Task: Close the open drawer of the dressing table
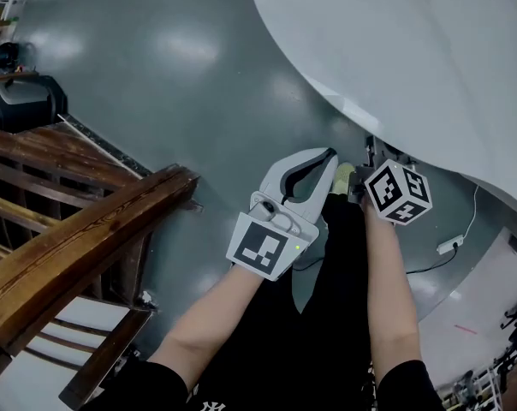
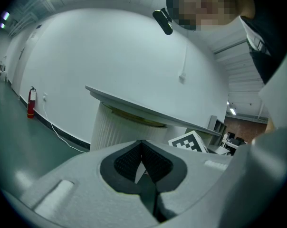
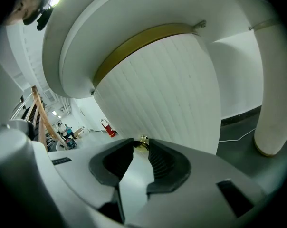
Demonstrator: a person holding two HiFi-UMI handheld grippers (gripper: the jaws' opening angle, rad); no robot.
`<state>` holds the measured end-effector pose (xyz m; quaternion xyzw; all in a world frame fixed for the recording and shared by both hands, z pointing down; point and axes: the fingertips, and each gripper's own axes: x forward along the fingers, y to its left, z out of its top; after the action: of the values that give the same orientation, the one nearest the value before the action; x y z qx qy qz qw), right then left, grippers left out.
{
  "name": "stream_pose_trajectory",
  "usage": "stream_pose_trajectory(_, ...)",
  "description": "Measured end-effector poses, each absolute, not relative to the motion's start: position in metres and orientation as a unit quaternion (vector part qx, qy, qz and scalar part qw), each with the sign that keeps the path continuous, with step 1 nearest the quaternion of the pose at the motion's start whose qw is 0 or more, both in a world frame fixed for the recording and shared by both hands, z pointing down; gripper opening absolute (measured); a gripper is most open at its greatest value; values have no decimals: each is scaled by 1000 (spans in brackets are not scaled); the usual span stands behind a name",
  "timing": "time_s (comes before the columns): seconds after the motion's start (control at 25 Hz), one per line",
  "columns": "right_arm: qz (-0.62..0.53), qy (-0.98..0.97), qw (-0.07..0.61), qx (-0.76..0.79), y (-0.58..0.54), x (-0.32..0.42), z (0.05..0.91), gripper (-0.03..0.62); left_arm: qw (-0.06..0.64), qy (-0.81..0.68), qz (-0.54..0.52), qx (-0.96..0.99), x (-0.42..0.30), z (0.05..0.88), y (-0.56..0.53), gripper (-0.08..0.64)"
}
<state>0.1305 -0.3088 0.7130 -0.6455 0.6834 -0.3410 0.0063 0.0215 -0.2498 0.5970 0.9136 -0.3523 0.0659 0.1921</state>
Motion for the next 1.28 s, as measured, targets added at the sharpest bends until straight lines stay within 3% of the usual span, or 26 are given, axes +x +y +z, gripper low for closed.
stream_pose_trajectory(0.8, -315, 682, -34, -660, -297, 126, 701, 110, 206, -374, 57, 902, -15, 586, -243, 9)
stream_pose_trajectory(1.28, -328, 697, -32, -637, -231, 92, 611, 26, 211, -352, 84, 908, -18, 511, -213, 9)
